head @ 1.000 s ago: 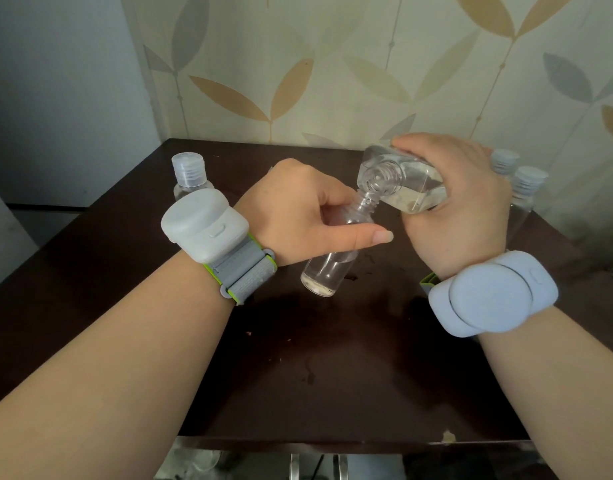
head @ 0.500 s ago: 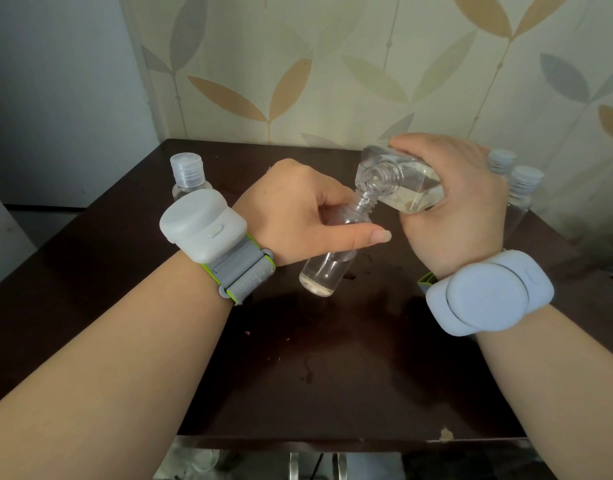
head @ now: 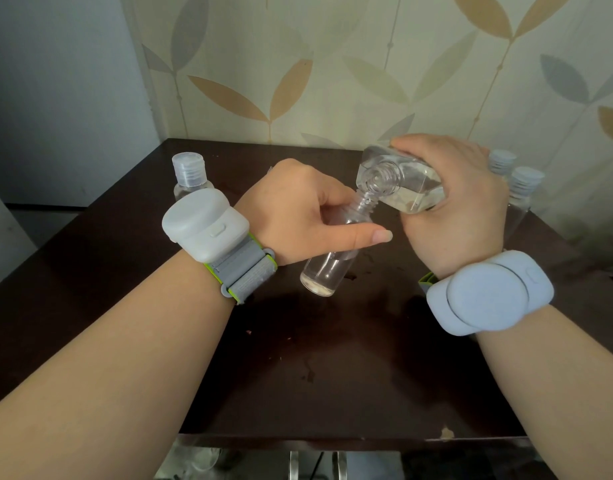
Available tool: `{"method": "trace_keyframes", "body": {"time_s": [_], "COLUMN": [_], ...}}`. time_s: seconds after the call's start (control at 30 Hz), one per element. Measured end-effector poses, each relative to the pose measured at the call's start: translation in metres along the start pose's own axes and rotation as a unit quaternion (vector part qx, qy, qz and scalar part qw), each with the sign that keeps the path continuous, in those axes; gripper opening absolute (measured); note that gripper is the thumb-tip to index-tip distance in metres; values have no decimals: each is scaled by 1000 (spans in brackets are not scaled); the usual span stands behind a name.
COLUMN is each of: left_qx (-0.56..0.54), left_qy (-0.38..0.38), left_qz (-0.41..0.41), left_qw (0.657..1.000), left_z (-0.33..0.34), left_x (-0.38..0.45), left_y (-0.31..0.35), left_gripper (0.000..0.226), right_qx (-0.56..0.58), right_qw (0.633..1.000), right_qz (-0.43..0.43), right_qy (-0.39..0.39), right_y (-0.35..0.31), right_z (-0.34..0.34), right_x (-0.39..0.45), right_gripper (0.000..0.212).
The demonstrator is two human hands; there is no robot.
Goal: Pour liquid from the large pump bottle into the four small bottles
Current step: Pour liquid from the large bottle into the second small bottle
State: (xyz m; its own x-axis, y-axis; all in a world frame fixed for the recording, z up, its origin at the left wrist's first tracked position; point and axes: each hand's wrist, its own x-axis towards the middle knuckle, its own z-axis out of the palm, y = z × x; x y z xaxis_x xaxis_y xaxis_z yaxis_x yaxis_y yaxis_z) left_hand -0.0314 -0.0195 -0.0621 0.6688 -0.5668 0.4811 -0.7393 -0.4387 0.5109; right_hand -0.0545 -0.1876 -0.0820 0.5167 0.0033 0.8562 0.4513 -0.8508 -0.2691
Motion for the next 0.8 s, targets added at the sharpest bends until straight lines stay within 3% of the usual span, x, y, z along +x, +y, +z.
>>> {"method": "trace_keyframes", "body": {"time_s": [0.8], "left_qx": [-18], "left_qy": [-1], "left_qz": [4], "left_qw": [1000], "left_z": [0], "left_x": [0], "left_y": [0], "left_gripper": [44], "right_qx": [7], "right_qw": [1000], "right_qz": [9], "right_qy": [-3], "right_y": [-1], "right_z": [-1], "right_x": [0], "right_gripper": [52]}}
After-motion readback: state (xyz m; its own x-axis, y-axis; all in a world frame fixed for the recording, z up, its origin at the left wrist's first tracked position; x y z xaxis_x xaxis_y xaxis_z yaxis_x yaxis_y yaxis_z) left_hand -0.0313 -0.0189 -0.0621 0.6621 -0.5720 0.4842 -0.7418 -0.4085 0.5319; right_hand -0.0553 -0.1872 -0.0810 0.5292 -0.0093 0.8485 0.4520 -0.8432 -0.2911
